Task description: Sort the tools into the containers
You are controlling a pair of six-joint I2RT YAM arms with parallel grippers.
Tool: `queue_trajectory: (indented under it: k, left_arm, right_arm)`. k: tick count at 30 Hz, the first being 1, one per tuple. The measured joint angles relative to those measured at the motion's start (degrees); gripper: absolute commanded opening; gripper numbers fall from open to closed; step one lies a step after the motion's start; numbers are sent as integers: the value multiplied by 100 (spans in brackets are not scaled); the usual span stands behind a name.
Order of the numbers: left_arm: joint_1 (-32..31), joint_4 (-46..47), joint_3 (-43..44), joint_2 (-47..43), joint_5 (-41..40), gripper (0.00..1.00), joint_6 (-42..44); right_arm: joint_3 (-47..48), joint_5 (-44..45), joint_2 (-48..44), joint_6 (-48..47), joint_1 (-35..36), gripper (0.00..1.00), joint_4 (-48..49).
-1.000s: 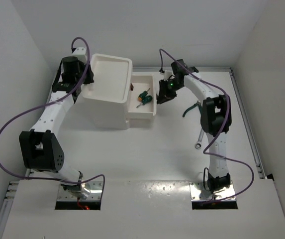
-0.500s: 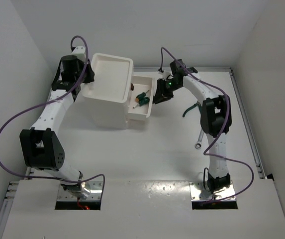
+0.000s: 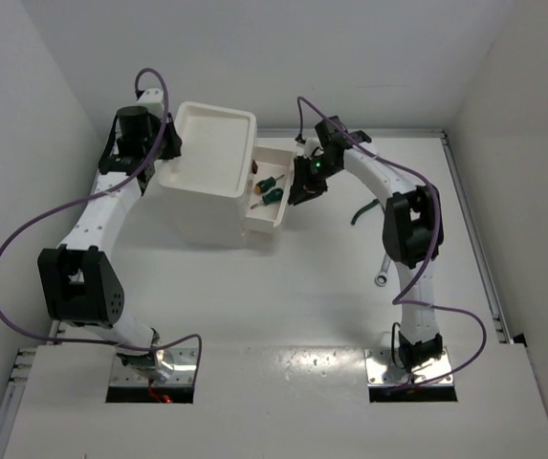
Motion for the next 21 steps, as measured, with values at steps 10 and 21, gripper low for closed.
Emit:
queue_trajectory:
  k: [10,21]
  left_arm:
    - [0,11,-9,0,-4,0,-66]
    - [22,70,-37,-2,-2,0,-111]
  right_arm:
    - [302,638,9,175,26,24,105]
    - [710,730,282,179,55,31,-131]
